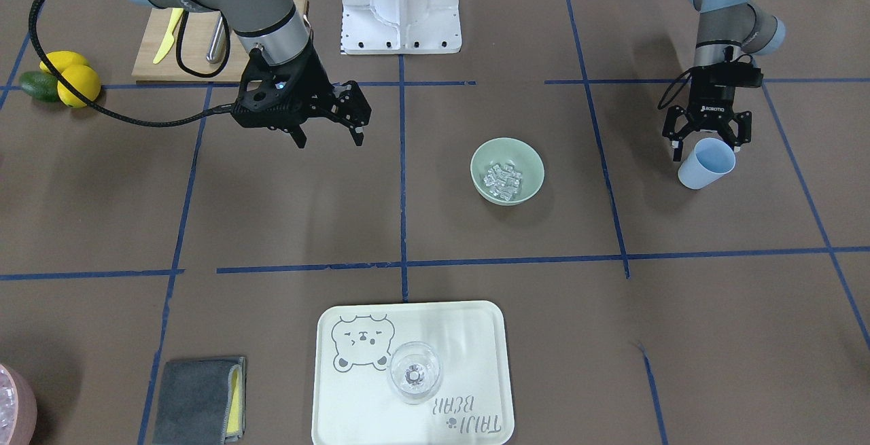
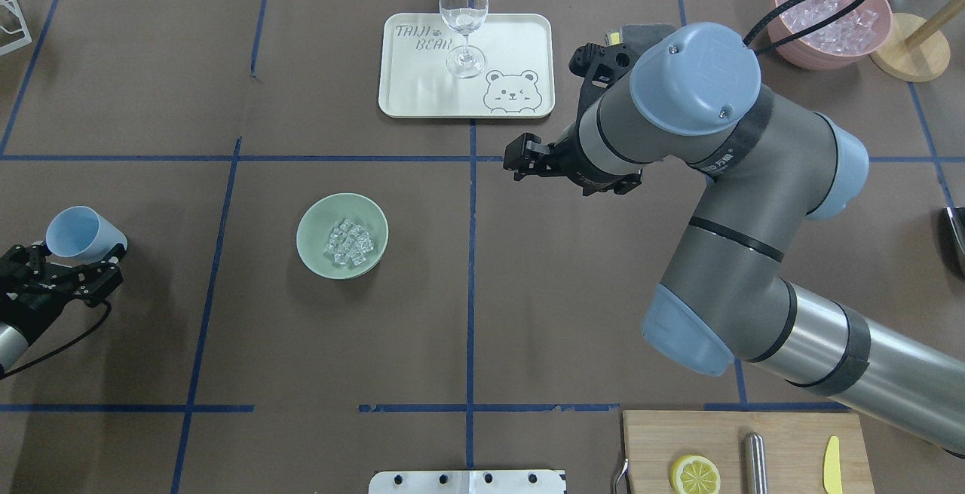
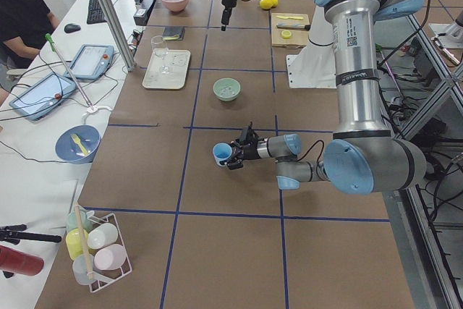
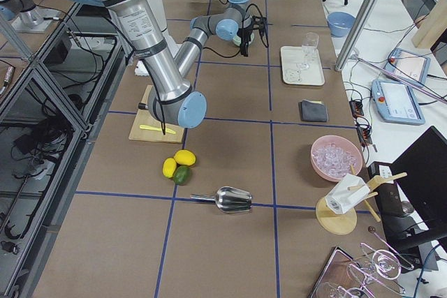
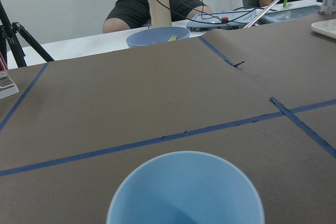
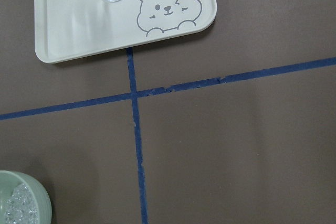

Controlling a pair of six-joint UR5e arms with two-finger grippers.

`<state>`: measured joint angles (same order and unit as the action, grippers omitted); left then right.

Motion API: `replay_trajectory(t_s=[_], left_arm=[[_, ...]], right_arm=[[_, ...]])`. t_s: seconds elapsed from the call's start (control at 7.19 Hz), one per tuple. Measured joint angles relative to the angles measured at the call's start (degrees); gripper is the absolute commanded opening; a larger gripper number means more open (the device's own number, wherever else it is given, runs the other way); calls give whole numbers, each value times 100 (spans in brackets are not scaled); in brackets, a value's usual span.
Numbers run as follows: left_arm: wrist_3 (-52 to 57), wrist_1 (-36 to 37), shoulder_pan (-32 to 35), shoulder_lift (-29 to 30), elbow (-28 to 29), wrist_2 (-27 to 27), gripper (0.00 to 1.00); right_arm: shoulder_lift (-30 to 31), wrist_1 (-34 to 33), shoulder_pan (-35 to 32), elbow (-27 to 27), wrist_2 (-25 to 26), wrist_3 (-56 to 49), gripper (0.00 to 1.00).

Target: Pour ice into bowl

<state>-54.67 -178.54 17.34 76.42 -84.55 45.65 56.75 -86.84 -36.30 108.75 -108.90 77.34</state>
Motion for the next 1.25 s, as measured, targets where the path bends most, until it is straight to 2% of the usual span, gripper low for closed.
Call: replay_trajectory(t_s=[1.25], left_arm=[[17,-12,63,-82,-200,66,100]], right_arm=[[-16,0,1,-11,2,0,100]])
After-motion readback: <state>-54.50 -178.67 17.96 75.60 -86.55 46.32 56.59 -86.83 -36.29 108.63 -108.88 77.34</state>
